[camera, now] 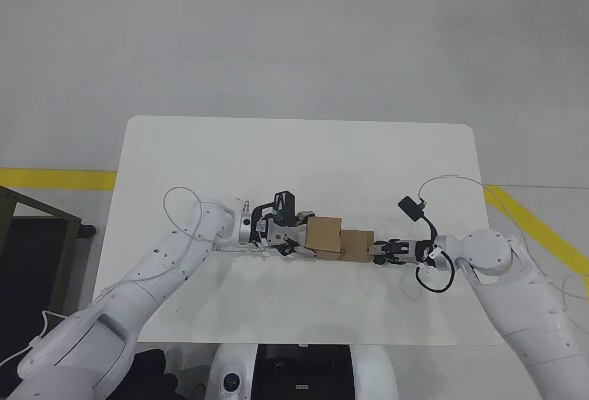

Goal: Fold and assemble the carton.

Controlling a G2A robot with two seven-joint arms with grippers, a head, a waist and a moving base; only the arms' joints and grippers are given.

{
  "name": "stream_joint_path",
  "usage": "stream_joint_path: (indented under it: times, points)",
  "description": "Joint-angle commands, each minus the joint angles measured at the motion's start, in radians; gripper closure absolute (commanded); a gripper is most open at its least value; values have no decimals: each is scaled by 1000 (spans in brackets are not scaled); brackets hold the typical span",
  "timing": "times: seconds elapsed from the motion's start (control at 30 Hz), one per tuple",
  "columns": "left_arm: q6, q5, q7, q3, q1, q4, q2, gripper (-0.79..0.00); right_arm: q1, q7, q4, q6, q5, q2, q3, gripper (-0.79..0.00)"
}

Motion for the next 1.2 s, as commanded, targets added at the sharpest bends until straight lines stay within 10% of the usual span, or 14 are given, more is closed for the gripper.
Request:
stream_joint_path:
  times: [0.0, 0.93, 1.17]
  points:
    - [0, 1, -1, 1, 0, 1, -1, -526, 1, -11, 0, 3, -20, 1, -4, -74]
    - [-5, 3, -18, 1, -5, -3, -6, -523, -38, -39, -119, -95, 99, 9, 30, 0]
    - [-3, 2, -17, -3, -3, -1, -6, -523, -6, -31, -63, -98, 155, -3, -11, -234]
